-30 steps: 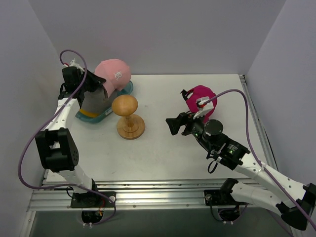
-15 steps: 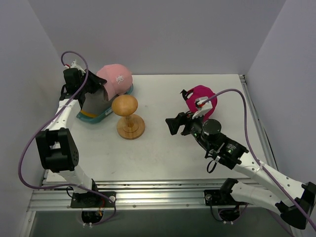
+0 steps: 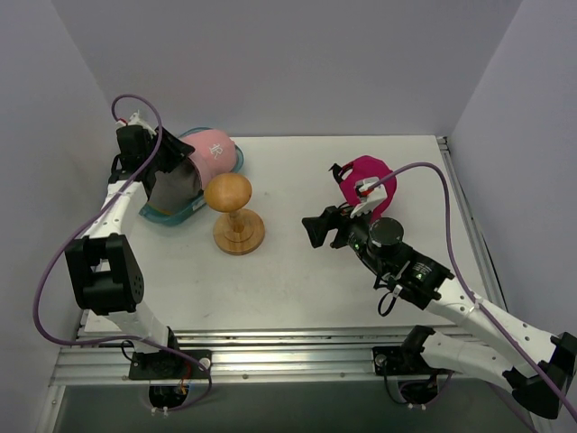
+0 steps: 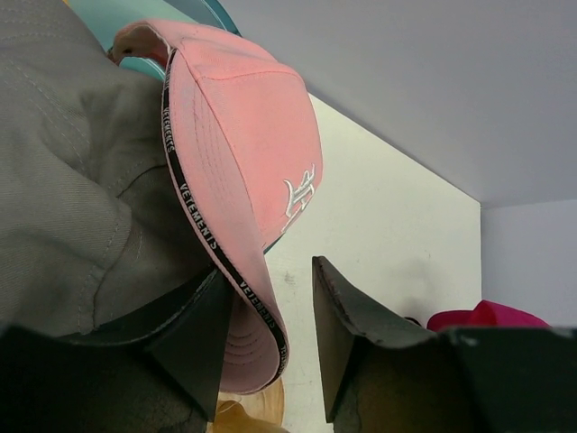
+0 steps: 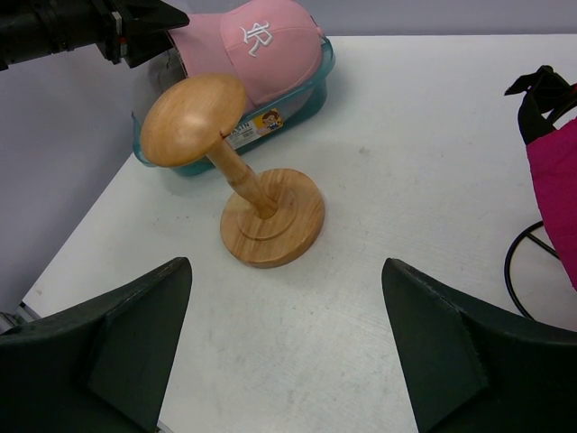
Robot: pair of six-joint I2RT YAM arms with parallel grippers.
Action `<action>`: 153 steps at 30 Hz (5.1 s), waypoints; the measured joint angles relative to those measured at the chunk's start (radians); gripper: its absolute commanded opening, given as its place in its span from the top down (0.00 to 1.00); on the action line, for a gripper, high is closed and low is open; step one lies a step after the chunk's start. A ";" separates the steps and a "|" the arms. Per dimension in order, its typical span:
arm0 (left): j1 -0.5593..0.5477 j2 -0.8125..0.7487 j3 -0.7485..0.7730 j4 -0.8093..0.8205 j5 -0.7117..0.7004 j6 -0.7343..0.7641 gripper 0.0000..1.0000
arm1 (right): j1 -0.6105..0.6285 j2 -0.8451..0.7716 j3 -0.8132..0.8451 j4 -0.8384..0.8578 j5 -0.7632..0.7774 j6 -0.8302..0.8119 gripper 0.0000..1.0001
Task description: Stack the hats
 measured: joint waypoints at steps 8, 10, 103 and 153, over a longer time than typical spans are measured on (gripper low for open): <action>-0.016 0.000 0.005 -0.006 0.001 -0.011 0.97 | 0.000 0.000 0.000 0.000 -0.002 0.000 0.18; -0.027 0.000 0.010 -0.006 0.002 -0.013 0.98 | 0.000 0.000 0.000 0.000 -0.002 0.000 0.18; -0.374 -1.015 -0.449 0.311 0.486 0.071 0.98 | 0.000 0.022 0.139 0.395 0.035 0.476 0.22; -0.452 -0.476 0.064 -0.365 0.439 0.219 0.23 | 0.000 -0.038 0.101 -0.154 -0.613 -0.813 0.98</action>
